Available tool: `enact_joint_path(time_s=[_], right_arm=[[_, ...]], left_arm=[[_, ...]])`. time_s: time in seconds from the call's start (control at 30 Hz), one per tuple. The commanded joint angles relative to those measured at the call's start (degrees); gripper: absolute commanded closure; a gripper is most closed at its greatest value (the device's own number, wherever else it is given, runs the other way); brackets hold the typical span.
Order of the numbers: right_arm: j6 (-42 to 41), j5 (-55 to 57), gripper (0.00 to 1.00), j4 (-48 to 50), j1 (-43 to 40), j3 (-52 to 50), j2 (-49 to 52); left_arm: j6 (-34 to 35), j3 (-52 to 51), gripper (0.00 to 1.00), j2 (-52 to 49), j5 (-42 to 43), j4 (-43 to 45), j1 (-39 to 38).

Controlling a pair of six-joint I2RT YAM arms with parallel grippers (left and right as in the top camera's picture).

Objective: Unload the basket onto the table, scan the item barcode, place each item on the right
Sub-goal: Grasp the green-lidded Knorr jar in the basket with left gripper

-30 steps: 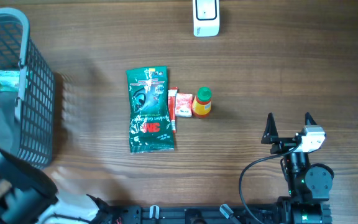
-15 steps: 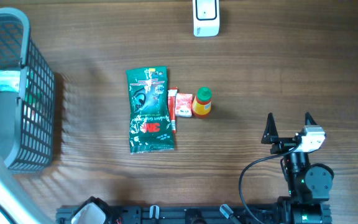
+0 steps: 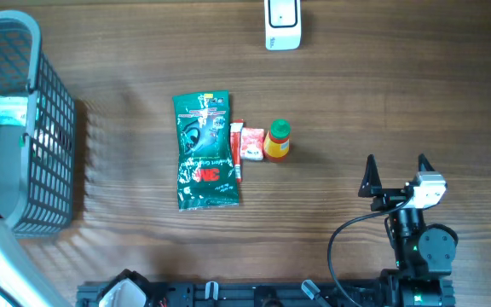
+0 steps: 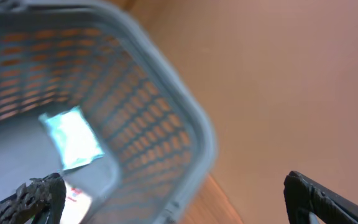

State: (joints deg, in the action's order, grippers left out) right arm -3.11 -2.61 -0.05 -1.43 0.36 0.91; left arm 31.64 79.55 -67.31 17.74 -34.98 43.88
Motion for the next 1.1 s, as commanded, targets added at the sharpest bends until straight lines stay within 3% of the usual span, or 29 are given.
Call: enact_joint_path(time_s=[0.0, 0.07, 0.2, 0.3, 0.37, 0.47, 0.57, 0.63, 0.8, 1.0, 1.07], right_arm=[[0.5, -0.7, 0.00, 0.1, 0.3, -0.1, -0.1], [0.5, -0.7, 0.00, 0.1, 0.3, -0.1, -0.1], [0.5, -0.7, 0.00, 0.1, 0.3, 0.0, -0.1], [0.5, -0.7, 0.00, 0.1, 0.3, -0.1, -0.1], [0.5, -0.7, 0.00, 0.1, 0.3, -0.1, -0.1], [0.5, -0.7, 0.00, 0.1, 0.3, 0.0, -0.1], [0.5, -0.7, 0.00, 0.1, 0.3, 0.0, -0.1], [0.5, -0.7, 0.00, 0.1, 0.3, -0.1, -0.1], [0.5, -0.7, 0.00, 0.1, 0.3, -0.1, -0.1], [0.5, -0.7, 0.00, 0.1, 0.3, 0.0, -0.1], [0.5, -0.7, 0.00, 0.1, 0.3, -0.1, -0.1]], left_arm=[[3.8, 0.1, 0.00, -5.2, -5.9, 0.0, -0.1], [4.6, 0.1, 0.00, -8.5, -6.0, -0.1, -0.1], [13.6, 0.1, 0.00, -16.4, -7.2, -2.6, -0.1], [13.2, 0.1, 0.00, -22.6, -5.3, -3.6, -0.2], [5.5, 0.1, 0.00, -26.3, -3.7, -2.0, -0.1], [-16.0, 0.1, 0.00, -31.3, -3.6, 0.4, -0.1], [-32.5, 0.1, 0.00, -34.3, -3.7, -2.7, -0.1], [-38.8, 0.1, 0.00, -35.8, -4.1, -3.8, -0.1], [-44.1, 0.1, 0.00, -36.4, -4.7, -3.4, -0.1], [-55.6, 0.1, 0.00, -36.4, -4.7, -5.4, -0.3], [-55.6, 0.1, 0.00, -36.5, -4.7, -5.4, -0.3]])
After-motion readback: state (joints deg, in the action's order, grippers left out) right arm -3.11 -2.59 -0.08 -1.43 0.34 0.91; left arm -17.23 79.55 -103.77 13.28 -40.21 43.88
